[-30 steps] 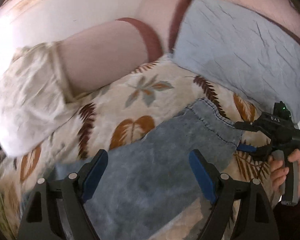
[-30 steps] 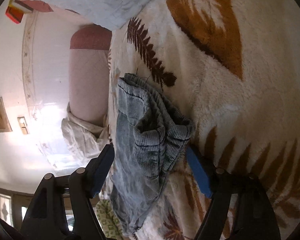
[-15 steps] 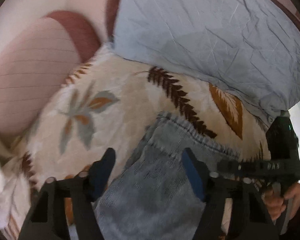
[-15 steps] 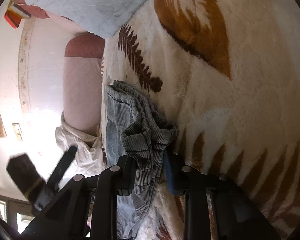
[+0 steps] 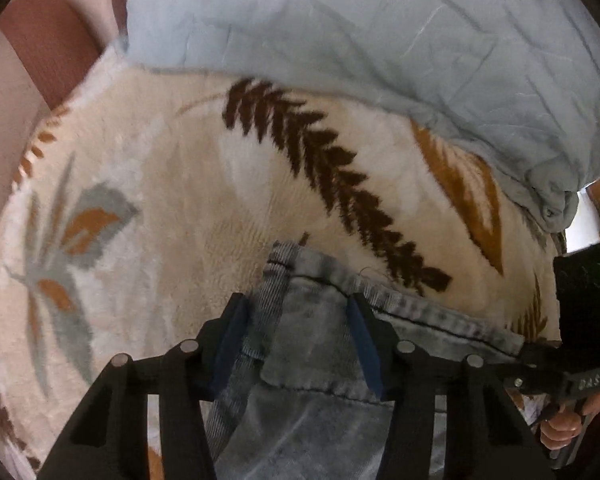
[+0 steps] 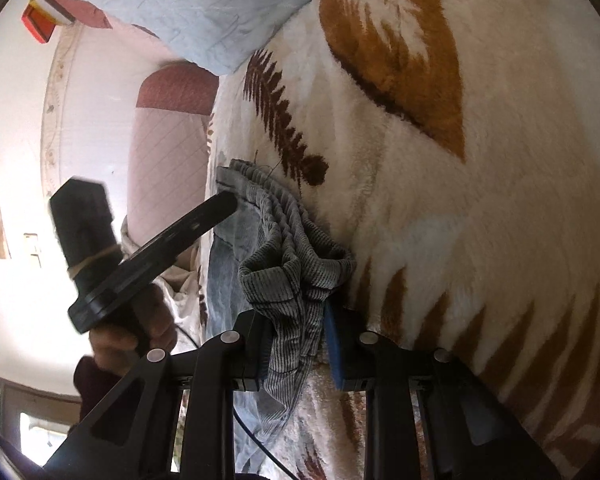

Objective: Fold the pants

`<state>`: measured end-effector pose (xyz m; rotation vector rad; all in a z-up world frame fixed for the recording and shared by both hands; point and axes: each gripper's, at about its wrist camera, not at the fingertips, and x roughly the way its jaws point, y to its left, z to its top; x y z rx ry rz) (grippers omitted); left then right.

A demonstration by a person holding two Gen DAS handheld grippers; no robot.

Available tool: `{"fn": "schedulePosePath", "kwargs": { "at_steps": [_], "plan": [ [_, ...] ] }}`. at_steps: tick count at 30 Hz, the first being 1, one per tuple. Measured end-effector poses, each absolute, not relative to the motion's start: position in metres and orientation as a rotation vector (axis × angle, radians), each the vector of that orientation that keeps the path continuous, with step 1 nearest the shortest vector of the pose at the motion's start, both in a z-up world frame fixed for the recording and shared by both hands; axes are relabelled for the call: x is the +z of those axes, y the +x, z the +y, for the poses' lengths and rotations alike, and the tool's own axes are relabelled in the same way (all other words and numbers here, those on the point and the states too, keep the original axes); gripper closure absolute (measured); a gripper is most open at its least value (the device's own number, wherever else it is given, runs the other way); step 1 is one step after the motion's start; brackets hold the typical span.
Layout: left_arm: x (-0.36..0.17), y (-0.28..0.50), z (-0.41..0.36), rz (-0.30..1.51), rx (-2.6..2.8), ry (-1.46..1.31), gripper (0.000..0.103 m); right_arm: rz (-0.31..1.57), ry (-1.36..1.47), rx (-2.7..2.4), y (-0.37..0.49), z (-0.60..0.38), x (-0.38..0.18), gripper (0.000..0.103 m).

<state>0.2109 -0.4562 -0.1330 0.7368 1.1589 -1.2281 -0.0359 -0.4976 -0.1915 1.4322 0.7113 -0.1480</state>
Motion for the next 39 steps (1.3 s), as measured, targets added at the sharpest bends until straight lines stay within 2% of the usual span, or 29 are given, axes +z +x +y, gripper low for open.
{"fn": "schedulePosePath", "kwargs": {
  "at_steps": [5,8,10,16,25,32,39],
  "plan": [
    [-0.135,0.215,-0.456,1.167,-1.259,0.704,0.05,0.713,1.416,-0.132,-0.034,-0.498,-0.192,0.083],
    [-0.132,0.21,-0.455,1.139,-1.271,0.701,0.061,0.71,1.425,-0.117,-0.032,-0.5,-0.193,0.082],
    [-0.13,0.205,-0.454,1.119,-1.28,0.71,0.072,0.706,1.427,-0.113,-0.032,-0.501,-0.192,0.082],
    [-0.125,0.188,-0.455,1.042,-1.257,0.756,0.083,0.697,1.407,-0.122,-0.032,-0.5,-0.19,0.083],
    [-0.11,0.173,-0.442,0.981,-1.243,0.719,0.086,0.693,1.375,-0.143,-0.032,-0.494,-0.185,0.083],
    [-0.07,0.185,-0.406,0.928,-1.251,0.615,0.086,0.671,1.355,-0.152,-0.034,-0.49,-0.178,0.085],
    [-0.03,0.189,-0.371,0.851,-1.217,0.537,0.086,0.579,1.289,-0.062,-0.034,-0.476,-0.146,0.086]
  ]
}}
